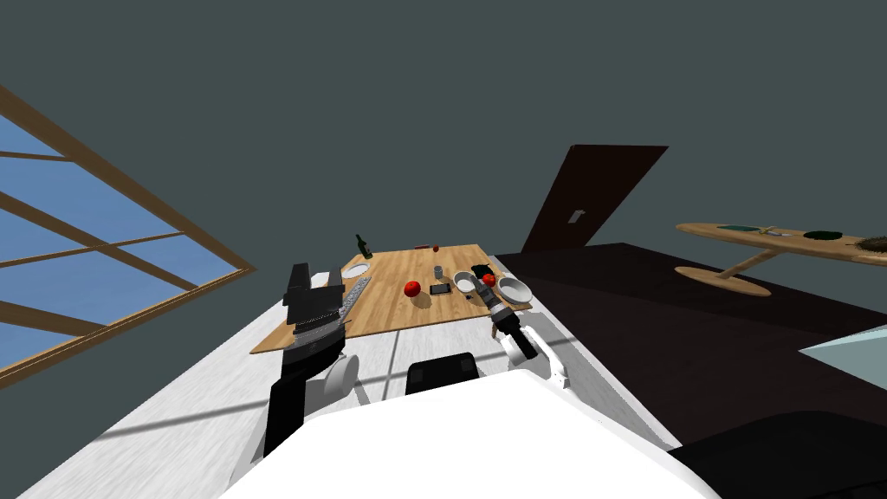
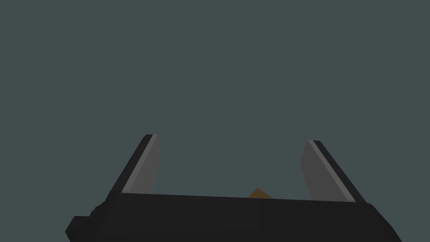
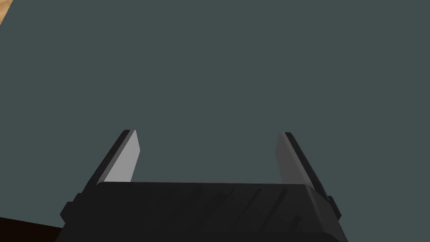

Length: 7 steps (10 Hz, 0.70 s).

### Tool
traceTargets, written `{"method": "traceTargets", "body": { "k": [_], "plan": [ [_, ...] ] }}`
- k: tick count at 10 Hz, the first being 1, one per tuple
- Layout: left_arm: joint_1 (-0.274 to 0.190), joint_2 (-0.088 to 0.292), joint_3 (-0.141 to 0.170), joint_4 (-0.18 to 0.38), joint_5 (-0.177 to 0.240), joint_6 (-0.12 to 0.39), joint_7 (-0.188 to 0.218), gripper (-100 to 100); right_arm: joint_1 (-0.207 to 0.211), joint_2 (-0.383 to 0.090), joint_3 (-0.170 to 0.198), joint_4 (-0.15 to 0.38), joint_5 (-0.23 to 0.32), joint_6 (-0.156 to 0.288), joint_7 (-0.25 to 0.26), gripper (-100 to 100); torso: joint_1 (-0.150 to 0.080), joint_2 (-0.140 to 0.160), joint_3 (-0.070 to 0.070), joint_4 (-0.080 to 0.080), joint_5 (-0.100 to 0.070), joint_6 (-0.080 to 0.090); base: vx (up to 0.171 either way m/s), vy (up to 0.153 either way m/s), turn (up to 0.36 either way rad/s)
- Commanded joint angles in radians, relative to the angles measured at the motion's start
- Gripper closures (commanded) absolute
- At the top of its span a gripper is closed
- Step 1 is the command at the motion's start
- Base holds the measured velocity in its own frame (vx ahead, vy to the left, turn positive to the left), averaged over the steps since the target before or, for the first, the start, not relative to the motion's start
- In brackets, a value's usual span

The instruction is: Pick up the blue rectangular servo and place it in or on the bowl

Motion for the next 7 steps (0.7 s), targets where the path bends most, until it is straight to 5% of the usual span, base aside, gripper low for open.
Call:
{"method": "traceTargets", "body": {
  "k": [1, 7],
  "plan": [
    [0.0, 0.0, 0.0, 0.0, 0.0, 0.0, 0.0, 0, -0.011, -0.006, 0.007, 0.043, 0.016, 0.015, 0.031, -100, 0.0, 0.0, 0.0, 0.0, 0.0, 0.0, -0.002, 0.057, -0.007],
    [0.0, 0.0, 0.0, 0.0, 0.0, 0.0, 0.0, 0, -0.063, -0.042, 0.023, 0.188, 0.094, 0.067, 0.132, -100, -0.002, 0.0, 0.0, 0.0, 0.0, 0.0, 0.002, 0.041, -0.008]
  ]
}}
